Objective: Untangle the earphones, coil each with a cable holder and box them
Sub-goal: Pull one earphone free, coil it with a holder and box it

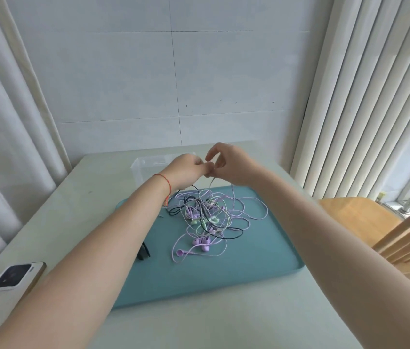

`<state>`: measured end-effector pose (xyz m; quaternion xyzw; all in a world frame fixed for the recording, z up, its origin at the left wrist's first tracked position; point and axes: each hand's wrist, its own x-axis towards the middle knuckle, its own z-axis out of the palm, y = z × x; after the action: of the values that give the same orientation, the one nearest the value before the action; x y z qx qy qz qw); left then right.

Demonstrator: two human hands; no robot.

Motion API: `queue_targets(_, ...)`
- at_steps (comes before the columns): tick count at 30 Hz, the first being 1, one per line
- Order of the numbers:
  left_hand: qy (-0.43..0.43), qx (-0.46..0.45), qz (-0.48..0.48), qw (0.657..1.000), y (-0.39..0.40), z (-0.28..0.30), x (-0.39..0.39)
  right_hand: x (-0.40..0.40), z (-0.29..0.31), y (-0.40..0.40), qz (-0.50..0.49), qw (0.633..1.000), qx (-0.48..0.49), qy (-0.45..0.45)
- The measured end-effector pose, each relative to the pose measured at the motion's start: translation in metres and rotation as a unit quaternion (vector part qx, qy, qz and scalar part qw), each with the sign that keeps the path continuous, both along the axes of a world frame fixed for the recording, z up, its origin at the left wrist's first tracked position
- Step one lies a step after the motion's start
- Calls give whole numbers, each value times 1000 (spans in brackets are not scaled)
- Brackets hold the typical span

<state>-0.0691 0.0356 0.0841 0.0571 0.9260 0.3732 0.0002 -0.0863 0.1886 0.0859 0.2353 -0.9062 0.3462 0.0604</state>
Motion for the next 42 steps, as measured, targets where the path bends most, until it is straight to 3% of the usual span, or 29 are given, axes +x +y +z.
queue_targets(4,-14,81,-1,997,-16,-10,-1,-2,-7,15,-15,994,101,-47)
queue_targets(6,1,148,28,989,-21,-15,-2,-3,-11,23,-16,993,84,-82)
queue_targets(12,26,264,115,957,-33,-27,-4,1,-12,48,-8,952,-225,-205)
queue_targets(15,40,343,145,927,-38,-32,-6,-4,-16,57,-100,930,-295,-196)
queue_targets(18,45,401,147,903,-41,-33,-7,-19,-30,66,-277,926,-226,-120)
queue_targets(20,28,415,101,904,-37,-32,-4,-21,-33,63,-307,939,-133,-75)
queue_targets(22,6,414,44,909,-30,-28,0,-14,-26,50,-252,954,-151,-66)
queue_targets(24,-8,411,6,912,-21,-23,3,-3,-15,33,-127,963,-223,-87)
queue_targets(27,-5,423,-5,906,-13,-15,6,11,-9,10,52,936,-299,-177)
queue_targets(30,46,463,51,884,-16,-12,2,13,-14,1,70,948,-245,-190)
queue_targets(32,113,479,158,856,-28,-15,-5,10,-17,1,30,961,-192,-198)
queue_targets(34,149,462,266,833,-46,-20,-10,3,-20,8,-23,969,-156,-192)
queue_targets(35,146,430,301,838,-56,-24,-11,1,-21,13,-46,969,-154,-186)
queue_targets(37,98,284,324,897,-70,-32,-12,-3,-21,22,-61,967,-171,-177)
queue_targets(39,69,91,297,948,-73,-36,-11,-5,-17,25,-47,969,-172,-172)
queue_targets(40,90,38,273,957,-68,-35,-9,-4,-14,23,-38,970,-168,-173)
queue_targets(42,167,20,181,969,-51,-26,-4,-2,-7,17,-11,971,-157,-177)
